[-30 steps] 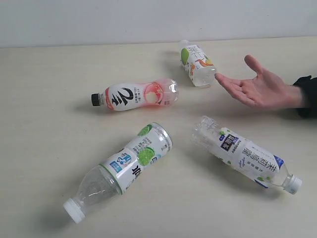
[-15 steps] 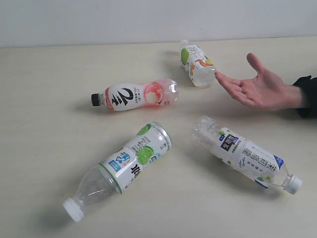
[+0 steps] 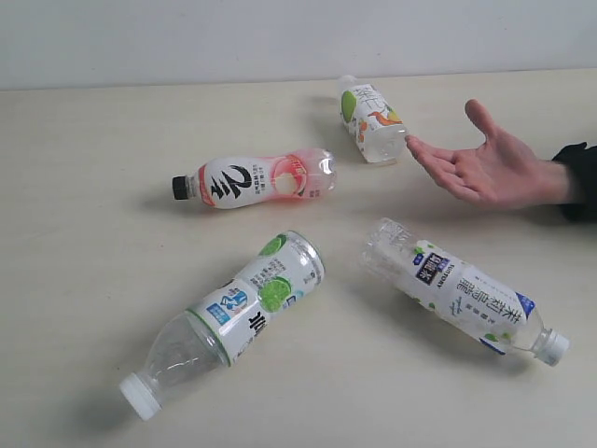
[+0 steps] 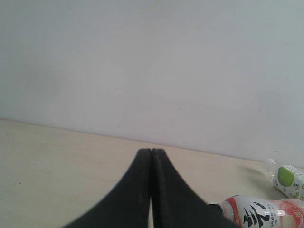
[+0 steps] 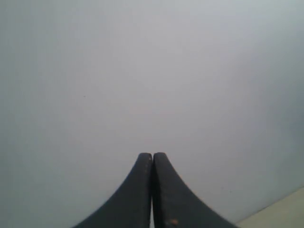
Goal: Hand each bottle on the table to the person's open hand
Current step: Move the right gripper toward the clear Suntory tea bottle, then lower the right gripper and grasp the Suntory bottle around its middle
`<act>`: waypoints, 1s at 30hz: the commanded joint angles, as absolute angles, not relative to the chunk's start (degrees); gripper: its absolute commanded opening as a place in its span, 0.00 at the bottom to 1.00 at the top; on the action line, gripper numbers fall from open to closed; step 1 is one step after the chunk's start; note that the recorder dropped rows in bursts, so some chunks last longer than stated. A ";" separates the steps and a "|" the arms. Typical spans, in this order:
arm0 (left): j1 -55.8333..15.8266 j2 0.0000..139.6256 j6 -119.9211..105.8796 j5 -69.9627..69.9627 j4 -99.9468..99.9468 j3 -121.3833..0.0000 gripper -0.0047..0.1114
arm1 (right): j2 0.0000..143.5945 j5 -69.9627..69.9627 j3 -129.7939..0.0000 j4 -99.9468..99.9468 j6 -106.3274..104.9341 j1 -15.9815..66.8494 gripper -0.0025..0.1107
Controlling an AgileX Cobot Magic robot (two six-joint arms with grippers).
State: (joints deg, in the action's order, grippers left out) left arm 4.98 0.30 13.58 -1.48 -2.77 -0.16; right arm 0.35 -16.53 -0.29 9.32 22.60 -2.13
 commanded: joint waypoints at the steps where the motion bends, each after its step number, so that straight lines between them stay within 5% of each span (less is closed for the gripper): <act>1: 5.11 0.00 13.93 -1.14 -2.74 0.00 0.05 | 0.61 -16.94 -2.27 11.83 20.63 -2.63 0.02; 9: 5.11 0.00 13.93 -1.14 -2.74 0.00 0.05 | 18.03 6.08 -20.60 5.70 13.04 -2.63 0.02; 21: 5.11 0.00 13.93 -1.14 -2.74 0.00 0.05 | 55.52 53.25 -47.11 22.82 -29.87 1.92 0.06; 30: 5.11 0.00 13.93 -1.14 -2.74 0.00 0.05 | 70.33 55.11 -47.40 22.23 -37.02 12.91 0.12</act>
